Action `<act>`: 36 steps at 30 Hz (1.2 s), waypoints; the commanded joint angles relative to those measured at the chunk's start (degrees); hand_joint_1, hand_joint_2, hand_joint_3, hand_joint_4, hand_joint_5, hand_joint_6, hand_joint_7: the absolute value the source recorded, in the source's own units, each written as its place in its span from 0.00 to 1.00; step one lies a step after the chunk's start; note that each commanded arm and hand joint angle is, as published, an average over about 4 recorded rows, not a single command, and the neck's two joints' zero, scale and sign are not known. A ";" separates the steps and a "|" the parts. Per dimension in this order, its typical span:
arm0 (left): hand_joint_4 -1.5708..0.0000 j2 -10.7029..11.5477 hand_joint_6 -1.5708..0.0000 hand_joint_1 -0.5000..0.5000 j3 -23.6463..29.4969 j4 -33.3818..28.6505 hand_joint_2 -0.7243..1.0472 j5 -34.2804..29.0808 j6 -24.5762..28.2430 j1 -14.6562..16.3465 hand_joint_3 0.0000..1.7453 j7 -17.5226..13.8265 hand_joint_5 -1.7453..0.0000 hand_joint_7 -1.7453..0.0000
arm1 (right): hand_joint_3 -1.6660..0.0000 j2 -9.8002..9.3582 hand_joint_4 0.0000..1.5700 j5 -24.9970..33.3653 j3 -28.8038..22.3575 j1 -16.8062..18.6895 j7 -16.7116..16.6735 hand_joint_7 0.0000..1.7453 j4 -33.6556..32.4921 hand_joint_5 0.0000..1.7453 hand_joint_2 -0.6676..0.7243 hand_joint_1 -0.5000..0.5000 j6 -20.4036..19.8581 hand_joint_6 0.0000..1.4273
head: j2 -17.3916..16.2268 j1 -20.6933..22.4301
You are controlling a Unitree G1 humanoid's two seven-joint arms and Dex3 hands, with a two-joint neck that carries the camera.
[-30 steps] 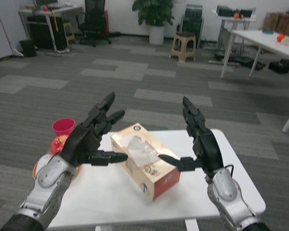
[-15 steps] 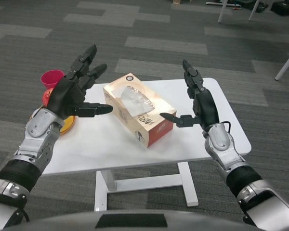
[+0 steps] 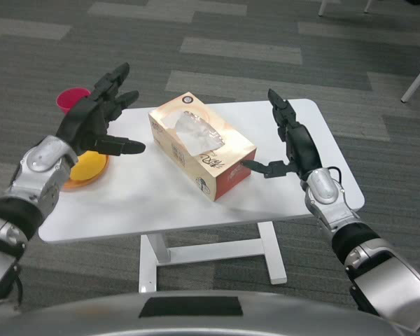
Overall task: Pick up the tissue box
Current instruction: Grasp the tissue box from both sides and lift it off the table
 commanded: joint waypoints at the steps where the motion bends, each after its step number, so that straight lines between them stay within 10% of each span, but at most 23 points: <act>1: 1.00 1.52 1.00 1.00 -2.01 4.41 0.80 -1.20 0.03 -3.12 0.05 -0.03 0.76 1.00 | 0.67 -1.11 0.00 0.37 2.30 -2.33 0.39 0.05 3.72 0.00 0.27 0.04 0.50 0.00 | 0.23 0.09; 16: 1.00 -0.04 1.00 1.00 -6.93 16.75 0.80 -0.39 0.12 -9.97 0.05 0.08 0.72 1.00 | 0.71 -1.48 0.01 0.46 12.85 -6.77 0.92 0.06 13.47 0.00 0.32 0.04 1.18 0.00 | 0.52 -0.31; 36: 1.00 -1.80 1.00 1.00 -14.66 18.29 0.80 -0.58 0.06 -11.91 0.05 0.10 0.76 1.00 | 0.71 2.16 0.02 0.44 23.97 -15.87 -0.97 0.08 26.79 0.00 0.36 0.04 3.36 0.00 | 1.19 -2.19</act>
